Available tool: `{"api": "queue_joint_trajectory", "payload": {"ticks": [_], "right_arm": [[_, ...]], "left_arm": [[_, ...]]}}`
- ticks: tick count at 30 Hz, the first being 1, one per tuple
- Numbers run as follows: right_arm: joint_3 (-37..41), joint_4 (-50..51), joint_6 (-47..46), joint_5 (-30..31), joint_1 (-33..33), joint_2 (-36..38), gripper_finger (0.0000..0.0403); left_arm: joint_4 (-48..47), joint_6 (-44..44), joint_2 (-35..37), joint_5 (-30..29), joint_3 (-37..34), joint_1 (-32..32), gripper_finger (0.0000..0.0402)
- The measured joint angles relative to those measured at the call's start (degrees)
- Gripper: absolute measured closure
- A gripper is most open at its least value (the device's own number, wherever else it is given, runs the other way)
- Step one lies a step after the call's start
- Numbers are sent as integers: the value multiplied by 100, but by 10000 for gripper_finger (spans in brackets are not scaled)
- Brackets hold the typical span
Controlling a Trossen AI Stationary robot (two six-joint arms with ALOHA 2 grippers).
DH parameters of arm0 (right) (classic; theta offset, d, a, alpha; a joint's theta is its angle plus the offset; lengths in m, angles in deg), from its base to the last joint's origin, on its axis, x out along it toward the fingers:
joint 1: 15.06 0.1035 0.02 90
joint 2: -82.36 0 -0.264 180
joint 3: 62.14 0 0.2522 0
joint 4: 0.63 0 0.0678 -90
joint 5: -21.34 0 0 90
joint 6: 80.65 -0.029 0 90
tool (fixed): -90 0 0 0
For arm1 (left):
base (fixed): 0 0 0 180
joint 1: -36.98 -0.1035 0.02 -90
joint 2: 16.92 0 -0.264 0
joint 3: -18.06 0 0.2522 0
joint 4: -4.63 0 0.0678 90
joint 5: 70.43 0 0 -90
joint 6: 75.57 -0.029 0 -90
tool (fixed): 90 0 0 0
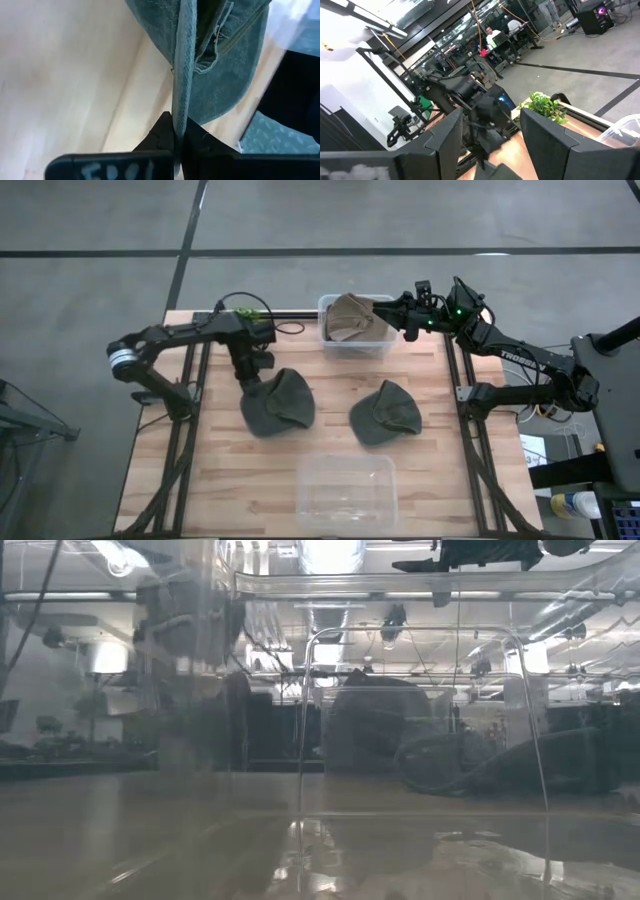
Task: Pick & Place hat
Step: Put the left black cap into the bottom transparent bin
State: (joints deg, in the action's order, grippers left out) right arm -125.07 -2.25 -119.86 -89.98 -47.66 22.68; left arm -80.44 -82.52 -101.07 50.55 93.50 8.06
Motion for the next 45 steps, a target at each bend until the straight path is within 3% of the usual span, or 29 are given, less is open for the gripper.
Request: {"api": "queue_joint_trajectory", "payload": {"ticks": [10,18,28,39,45], "right_arm": [[0,7,39,35,0,0,211],[0,9,36,50,0,0,211],[0,11,25,50,-2,0,211],[0,4,61,50,-4,37,211],[0,4,50,49,-4,37,211]], "left_arm": [[-487,315,811,85,687,-13,399],[-416,851,938,732,1740,0,399],[448,1723,854,1362,2905,258,399],[1759,2787,807,1401,3065,1272,399],[1965,3015,630,1182,3065,1734,399]]}}
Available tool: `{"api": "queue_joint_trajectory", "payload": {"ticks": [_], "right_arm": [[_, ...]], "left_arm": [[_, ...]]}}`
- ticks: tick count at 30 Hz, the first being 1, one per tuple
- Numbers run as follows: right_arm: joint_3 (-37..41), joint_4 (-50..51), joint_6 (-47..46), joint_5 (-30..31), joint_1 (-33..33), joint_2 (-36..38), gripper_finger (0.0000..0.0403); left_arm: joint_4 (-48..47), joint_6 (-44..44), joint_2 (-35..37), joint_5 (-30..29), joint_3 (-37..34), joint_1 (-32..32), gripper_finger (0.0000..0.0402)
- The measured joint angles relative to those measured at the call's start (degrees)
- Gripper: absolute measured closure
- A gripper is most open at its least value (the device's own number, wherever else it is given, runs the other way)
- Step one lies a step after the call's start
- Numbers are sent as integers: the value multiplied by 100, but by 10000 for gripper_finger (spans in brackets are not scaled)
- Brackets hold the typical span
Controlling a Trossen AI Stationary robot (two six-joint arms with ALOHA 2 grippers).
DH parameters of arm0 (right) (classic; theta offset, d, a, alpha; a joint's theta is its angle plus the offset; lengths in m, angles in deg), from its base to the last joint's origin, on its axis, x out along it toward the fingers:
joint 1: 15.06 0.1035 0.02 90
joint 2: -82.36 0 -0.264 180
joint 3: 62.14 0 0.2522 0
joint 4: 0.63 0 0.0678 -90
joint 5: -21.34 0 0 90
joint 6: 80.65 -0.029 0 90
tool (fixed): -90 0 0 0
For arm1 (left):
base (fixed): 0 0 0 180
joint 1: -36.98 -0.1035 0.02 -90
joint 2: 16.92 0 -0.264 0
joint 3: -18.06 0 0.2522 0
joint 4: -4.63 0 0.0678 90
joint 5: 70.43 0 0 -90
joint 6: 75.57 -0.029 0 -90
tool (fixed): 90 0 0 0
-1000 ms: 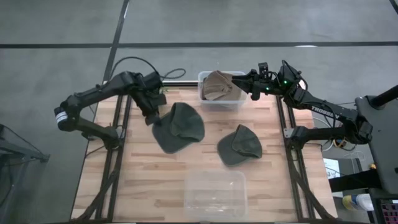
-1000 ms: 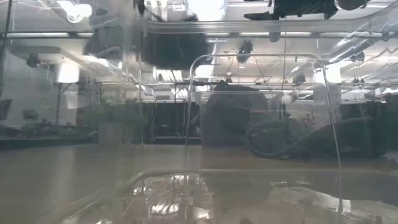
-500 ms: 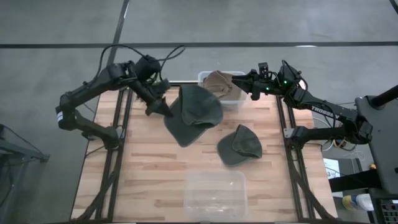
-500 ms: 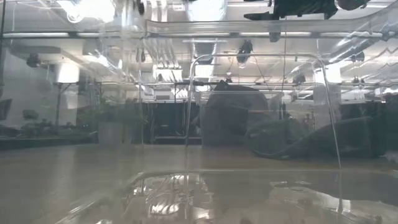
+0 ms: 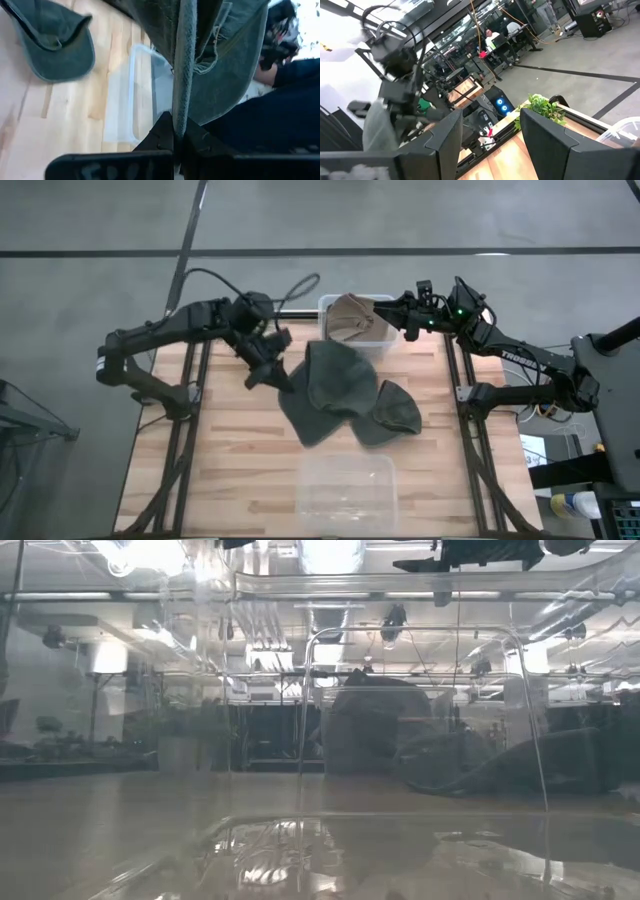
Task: Pick & Place hat
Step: Put the left black cap into the bottom transparent bin
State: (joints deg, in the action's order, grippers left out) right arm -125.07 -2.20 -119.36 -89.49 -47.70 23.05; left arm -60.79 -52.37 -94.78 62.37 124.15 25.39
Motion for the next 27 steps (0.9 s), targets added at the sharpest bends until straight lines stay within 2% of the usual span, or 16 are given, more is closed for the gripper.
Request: {"api": "queue_joint_trajectory", "payload": {"ticks": [8,17,27], "right_arm": [[0,2,-5,-1,-4,0,211],[-2,360,20,-1,-2,-2,211],[-2,548,233,-7,2,-2,211]], "left_arm": [[29,0,-387,-331,-2,713,399],[20,-7,-891,-380,-11,1410,399],[229,243,-1710,-902,-11,2037,399]]}}
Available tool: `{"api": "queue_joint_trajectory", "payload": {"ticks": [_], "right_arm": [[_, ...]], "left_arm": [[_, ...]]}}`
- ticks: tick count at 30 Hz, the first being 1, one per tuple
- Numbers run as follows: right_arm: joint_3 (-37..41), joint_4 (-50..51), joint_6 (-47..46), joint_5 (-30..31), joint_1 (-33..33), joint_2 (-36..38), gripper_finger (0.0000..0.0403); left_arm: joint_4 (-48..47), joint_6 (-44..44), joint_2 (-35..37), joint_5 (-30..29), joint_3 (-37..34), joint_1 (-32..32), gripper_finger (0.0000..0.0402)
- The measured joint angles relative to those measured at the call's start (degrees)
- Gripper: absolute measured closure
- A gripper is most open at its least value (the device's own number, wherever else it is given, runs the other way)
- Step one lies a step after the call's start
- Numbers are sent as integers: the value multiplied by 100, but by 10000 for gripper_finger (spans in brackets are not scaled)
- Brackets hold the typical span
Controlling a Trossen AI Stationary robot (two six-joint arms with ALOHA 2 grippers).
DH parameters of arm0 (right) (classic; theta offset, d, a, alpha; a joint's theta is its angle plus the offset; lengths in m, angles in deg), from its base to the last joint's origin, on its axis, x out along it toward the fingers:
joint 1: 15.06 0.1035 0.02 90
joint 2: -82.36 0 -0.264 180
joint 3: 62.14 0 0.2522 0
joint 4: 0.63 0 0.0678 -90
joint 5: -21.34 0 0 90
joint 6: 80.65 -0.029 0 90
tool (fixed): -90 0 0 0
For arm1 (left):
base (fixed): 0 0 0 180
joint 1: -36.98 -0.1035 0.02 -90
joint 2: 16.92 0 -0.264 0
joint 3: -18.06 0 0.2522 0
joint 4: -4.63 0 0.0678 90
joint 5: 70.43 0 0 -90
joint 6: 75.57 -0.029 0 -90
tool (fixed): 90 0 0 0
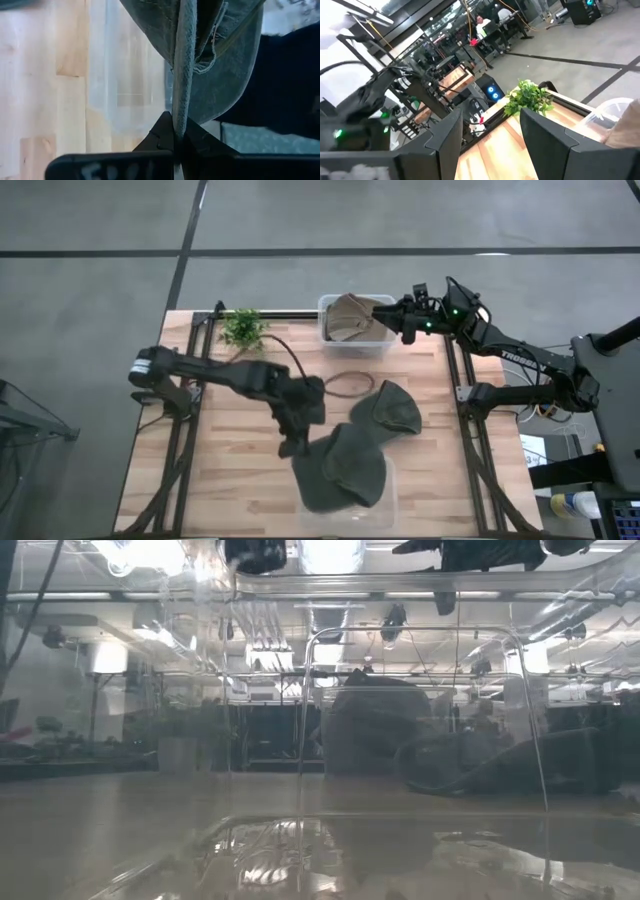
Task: Pick & Place hat
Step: Put the left black cap into the bottom transparent bin
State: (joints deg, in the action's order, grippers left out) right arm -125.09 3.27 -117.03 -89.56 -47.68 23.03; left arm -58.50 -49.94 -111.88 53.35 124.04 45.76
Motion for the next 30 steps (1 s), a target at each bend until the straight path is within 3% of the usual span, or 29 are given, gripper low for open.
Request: {"api": "queue_joint_trajectory", "payload": {"ticks": [12,20,30], "right_arm": [[0,512,11,-193,12,0,211],[0,510,52,-228,13,0,211],[0,510,168,-224,13,0,211]], "left_arm": [[214,-262,-762,-116,35,373,399],[416,-504,-797,-241,338,316,399],[331,-704,-797,-183,186,306,399]]}}
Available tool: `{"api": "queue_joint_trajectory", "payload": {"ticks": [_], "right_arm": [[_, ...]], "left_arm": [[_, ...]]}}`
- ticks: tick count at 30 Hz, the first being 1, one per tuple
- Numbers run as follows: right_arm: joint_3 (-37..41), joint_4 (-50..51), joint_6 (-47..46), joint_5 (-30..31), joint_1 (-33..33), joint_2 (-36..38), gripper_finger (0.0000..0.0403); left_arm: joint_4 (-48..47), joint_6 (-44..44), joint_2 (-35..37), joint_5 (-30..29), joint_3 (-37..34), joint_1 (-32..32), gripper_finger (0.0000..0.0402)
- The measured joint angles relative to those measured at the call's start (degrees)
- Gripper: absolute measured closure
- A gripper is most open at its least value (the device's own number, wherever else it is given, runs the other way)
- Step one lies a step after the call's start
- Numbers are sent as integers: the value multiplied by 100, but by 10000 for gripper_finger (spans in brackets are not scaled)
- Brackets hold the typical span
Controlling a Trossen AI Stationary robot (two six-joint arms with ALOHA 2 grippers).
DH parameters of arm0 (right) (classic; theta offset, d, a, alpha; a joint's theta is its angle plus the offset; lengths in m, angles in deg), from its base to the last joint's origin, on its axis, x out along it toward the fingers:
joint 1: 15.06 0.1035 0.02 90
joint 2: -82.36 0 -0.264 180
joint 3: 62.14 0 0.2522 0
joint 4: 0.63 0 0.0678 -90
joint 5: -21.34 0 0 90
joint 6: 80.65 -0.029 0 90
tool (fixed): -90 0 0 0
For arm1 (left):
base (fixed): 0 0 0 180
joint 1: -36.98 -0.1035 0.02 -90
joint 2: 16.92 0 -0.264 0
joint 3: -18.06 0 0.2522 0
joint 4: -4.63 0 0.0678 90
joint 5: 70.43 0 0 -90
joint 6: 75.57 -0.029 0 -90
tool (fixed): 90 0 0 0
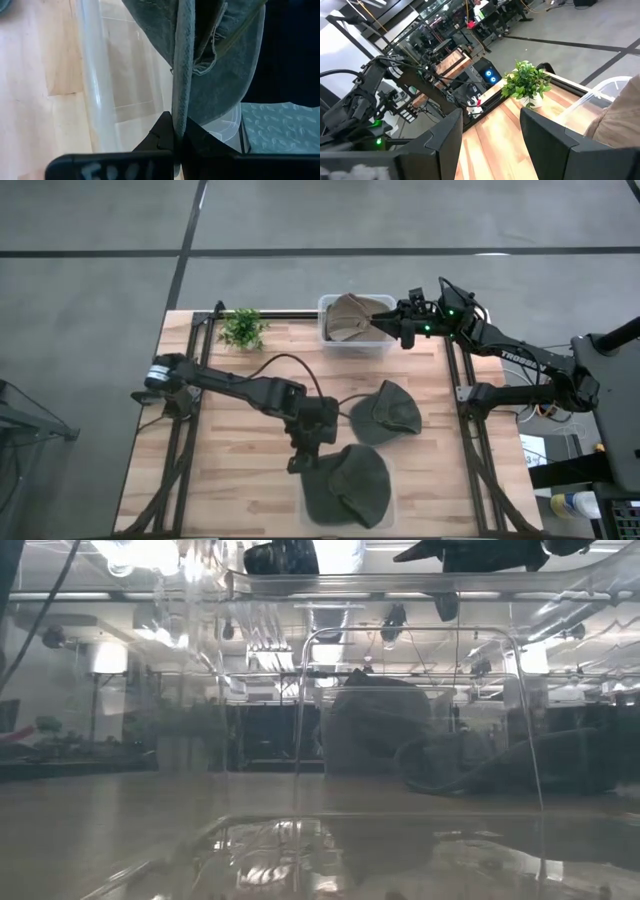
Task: Pick & Place hat
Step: Put the left black cap into the bottom transparent bin, then put the black cap into the bottom transparent bin
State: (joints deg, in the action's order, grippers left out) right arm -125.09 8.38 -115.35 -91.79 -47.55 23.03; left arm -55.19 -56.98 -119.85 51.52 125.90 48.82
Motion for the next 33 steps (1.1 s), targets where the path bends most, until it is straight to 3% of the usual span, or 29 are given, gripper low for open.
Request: {"api": "queue_joint_trajectory", "payload": {"ticks": [7,21,33], "right_arm": [[0,2,22,4,0,0,211],[0,2,84,-65,-2,0,211],[2,-7,-116,-1105,0,11,211]], "left_arm": [[90,-85,0,4,-37,-11,388],[1,254,0,-51,71,-44,259],[-35,409,13,-454,647,-690,250]]}}
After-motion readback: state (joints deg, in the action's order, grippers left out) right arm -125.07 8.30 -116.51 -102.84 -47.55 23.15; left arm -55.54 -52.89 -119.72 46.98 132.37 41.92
